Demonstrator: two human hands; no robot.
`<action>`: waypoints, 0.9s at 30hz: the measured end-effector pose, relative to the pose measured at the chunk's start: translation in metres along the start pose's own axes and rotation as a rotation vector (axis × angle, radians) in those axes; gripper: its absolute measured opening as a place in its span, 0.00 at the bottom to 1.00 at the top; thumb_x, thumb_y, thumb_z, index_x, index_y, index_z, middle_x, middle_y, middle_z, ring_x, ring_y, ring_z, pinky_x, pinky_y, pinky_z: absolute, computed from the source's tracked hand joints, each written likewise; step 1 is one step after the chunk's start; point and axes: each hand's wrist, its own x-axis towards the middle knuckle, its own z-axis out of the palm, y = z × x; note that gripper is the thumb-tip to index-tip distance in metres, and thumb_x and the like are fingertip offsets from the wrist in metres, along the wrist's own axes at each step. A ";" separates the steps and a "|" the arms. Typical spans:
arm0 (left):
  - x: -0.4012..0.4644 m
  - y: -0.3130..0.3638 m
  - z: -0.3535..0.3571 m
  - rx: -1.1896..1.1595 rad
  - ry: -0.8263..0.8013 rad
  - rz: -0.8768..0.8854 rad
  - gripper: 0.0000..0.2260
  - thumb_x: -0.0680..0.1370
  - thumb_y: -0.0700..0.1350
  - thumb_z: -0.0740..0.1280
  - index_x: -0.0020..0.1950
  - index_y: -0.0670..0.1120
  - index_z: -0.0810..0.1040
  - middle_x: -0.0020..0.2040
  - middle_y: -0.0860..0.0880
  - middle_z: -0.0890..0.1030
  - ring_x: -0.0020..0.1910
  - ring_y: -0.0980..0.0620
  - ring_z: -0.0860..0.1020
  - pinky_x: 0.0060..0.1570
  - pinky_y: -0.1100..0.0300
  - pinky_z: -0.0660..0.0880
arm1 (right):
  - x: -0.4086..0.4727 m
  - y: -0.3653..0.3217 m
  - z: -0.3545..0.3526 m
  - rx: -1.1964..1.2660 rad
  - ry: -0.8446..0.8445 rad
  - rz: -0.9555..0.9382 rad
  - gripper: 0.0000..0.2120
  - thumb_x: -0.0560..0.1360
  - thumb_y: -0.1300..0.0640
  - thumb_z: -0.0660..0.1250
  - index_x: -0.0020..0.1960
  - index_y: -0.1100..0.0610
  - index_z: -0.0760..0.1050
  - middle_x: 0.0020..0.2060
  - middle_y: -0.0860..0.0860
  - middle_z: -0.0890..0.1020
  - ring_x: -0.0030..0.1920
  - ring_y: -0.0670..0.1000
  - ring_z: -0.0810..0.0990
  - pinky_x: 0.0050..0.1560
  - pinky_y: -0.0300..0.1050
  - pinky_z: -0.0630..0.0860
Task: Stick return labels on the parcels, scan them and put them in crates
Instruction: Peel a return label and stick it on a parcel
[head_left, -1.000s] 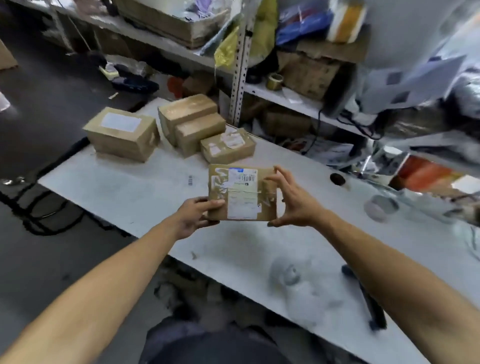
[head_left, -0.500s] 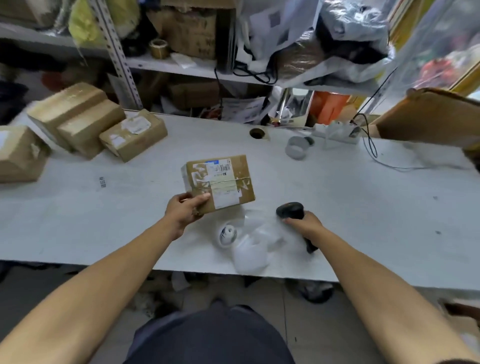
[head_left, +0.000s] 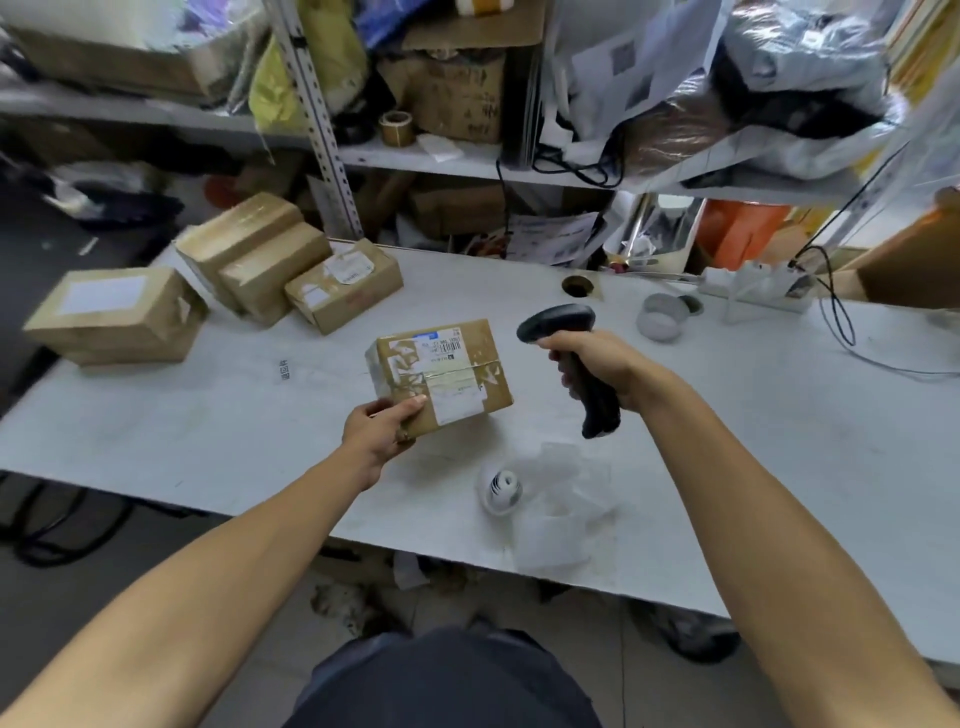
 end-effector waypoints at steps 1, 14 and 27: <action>0.000 0.001 -0.003 -0.001 0.011 -0.001 0.25 0.72 0.43 0.79 0.67 0.40 0.76 0.55 0.45 0.83 0.52 0.47 0.84 0.55 0.48 0.81 | -0.005 -0.015 0.003 -0.019 -0.052 -0.018 0.10 0.77 0.52 0.70 0.45 0.59 0.75 0.32 0.51 0.74 0.33 0.50 0.74 0.36 0.44 0.72; 0.005 -0.001 -0.021 -0.060 0.058 -0.037 0.19 0.73 0.43 0.78 0.61 0.41 0.77 0.52 0.45 0.83 0.53 0.44 0.83 0.56 0.47 0.81 | -0.029 -0.072 0.024 -0.148 -0.076 -0.133 0.10 0.77 0.52 0.71 0.46 0.60 0.78 0.33 0.52 0.77 0.34 0.50 0.76 0.35 0.43 0.74; 0.015 0.002 -0.027 -0.077 0.055 -0.087 0.20 0.74 0.45 0.78 0.63 0.41 0.77 0.55 0.43 0.83 0.54 0.44 0.82 0.55 0.47 0.81 | -0.026 -0.080 0.024 -0.183 -0.109 -0.157 0.10 0.76 0.52 0.71 0.50 0.59 0.78 0.36 0.52 0.79 0.35 0.50 0.77 0.36 0.42 0.76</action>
